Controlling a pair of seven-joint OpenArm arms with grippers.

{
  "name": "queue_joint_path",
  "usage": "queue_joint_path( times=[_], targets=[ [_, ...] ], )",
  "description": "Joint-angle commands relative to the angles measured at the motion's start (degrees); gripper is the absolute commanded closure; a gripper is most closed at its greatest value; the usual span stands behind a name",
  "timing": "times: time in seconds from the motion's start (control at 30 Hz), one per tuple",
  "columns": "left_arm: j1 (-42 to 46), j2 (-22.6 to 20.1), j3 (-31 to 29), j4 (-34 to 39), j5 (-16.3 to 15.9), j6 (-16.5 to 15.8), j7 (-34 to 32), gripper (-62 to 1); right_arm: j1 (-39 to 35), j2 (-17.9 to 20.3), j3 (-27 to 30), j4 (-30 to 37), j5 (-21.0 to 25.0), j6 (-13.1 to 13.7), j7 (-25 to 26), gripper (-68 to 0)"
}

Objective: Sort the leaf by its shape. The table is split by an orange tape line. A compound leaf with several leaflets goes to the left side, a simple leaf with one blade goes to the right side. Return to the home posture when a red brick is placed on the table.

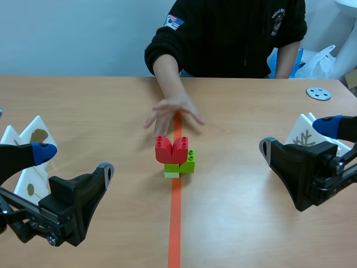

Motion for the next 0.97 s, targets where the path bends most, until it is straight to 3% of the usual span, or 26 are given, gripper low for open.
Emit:
queue_joint_path(
  times=[0.0,0.93],
  targets=[
    [-0.2,0.3,0.1,1.1,-0.4,-0.1,-1.3,-62.3,0.2,0.6,0.3,1.2,0.6,0.0,0.8,-67.9],
    [-0.2,0.3,0.1,1.1,-1.2,-0.3,-1.3,-62.3,0.2,0.6,0.3,1.2,0.6,0.0,0.8,-67.9]
  ],
)
